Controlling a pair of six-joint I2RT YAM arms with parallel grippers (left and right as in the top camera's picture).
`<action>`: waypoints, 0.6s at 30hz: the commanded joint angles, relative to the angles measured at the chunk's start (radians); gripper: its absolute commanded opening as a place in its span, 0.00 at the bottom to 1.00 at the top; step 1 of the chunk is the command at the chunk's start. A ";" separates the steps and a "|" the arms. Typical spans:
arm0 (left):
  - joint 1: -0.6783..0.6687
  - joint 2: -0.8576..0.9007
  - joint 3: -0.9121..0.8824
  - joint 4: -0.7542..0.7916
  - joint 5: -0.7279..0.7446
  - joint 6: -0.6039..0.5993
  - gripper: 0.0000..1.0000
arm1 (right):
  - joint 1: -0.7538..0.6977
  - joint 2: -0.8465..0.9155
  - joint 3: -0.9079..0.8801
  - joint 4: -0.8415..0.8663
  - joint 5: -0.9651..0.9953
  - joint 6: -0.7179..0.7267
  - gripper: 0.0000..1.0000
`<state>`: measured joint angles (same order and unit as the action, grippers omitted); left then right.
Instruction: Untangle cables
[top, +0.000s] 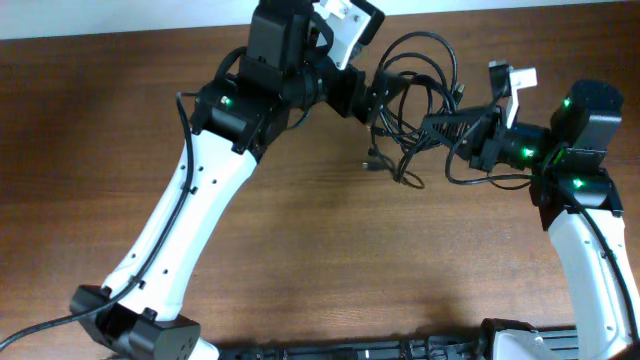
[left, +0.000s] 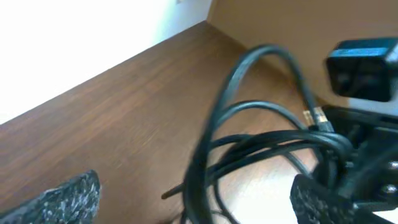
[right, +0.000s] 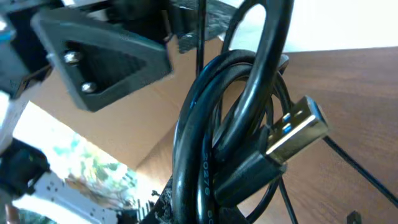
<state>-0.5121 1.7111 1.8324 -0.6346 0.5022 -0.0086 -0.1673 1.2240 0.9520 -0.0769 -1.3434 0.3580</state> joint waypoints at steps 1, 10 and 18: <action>0.019 -0.040 0.014 -0.036 0.041 0.132 0.99 | 0.009 -0.004 0.006 0.007 -0.088 -0.167 0.04; 0.018 -0.110 0.014 -0.221 0.367 0.684 0.99 | 0.013 -0.004 0.006 0.006 -0.209 -0.275 0.04; 0.018 -0.107 0.014 -0.238 0.243 0.721 0.99 | 0.151 -0.004 0.007 0.023 -0.209 -0.275 0.04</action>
<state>-0.4953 1.6127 1.8328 -0.8646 0.8120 0.6861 -0.0528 1.2240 0.9520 -0.0731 -1.5177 0.1005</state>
